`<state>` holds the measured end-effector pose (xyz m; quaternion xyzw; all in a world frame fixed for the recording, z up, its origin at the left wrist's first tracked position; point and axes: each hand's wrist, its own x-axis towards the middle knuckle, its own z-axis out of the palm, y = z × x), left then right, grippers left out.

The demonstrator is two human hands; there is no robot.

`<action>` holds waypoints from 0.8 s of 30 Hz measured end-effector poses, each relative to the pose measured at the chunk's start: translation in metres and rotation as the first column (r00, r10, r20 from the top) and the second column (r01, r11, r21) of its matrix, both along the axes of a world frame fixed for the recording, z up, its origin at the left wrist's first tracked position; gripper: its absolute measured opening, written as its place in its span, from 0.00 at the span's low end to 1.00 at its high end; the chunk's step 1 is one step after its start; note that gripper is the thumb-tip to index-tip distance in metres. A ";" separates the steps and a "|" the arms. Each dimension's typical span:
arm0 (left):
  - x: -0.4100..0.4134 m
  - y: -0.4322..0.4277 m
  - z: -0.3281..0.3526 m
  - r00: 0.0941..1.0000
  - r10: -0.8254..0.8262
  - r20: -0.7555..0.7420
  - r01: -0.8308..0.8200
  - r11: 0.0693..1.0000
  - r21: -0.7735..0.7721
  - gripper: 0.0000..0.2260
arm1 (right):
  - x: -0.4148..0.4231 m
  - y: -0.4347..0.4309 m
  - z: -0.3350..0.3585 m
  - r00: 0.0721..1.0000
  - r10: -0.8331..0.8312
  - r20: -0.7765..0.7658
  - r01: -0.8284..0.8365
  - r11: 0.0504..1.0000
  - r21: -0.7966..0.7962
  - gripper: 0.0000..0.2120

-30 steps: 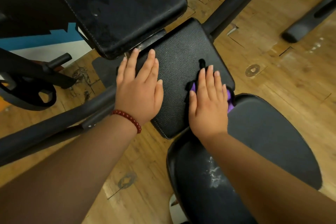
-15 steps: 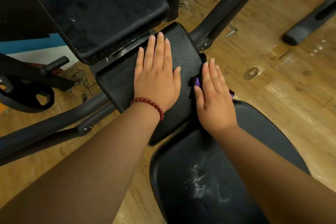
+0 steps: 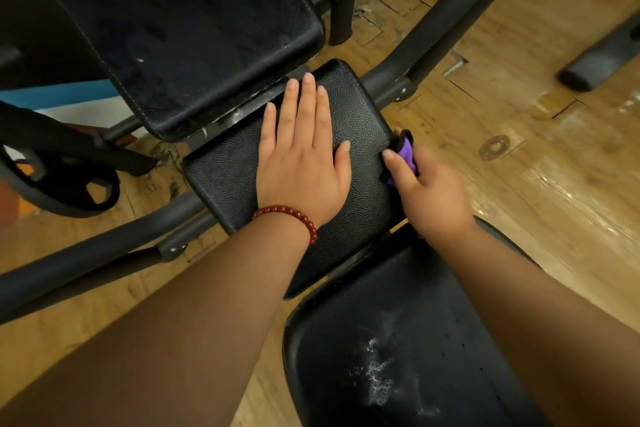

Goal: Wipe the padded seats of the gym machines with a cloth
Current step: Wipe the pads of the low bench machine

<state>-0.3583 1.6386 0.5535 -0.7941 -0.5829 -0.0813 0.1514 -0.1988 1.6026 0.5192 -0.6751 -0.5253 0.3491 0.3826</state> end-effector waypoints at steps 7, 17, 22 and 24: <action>0.001 0.000 0.000 1.000 -0.015 0.009 0.014 1.000 0.005 0.30 | 0.005 0.015 0.005 0.996 0.072 0.061 -0.069 0.996 -0.049 0.15; 0.001 -0.001 0.000 0.993 -0.108 -0.044 0.107 0.994 -0.025 0.32 | 0.012 0.009 0.005 0.984 0.174 0.040 -0.177 0.980 0.087 0.12; 0.001 -0.001 0.000 0.993 -0.107 -0.055 0.105 0.994 -0.039 0.32 | 0.002 0.048 0.023 0.972 0.220 0.083 -0.220 0.975 -0.007 0.14; 0.002 -0.001 0.000 0.993 -0.107 -0.055 0.105 0.994 -0.038 0.32 | 0.000 0.054 0.025 0.972 0.234 0.032 -0.234 0.972 0.017 0.12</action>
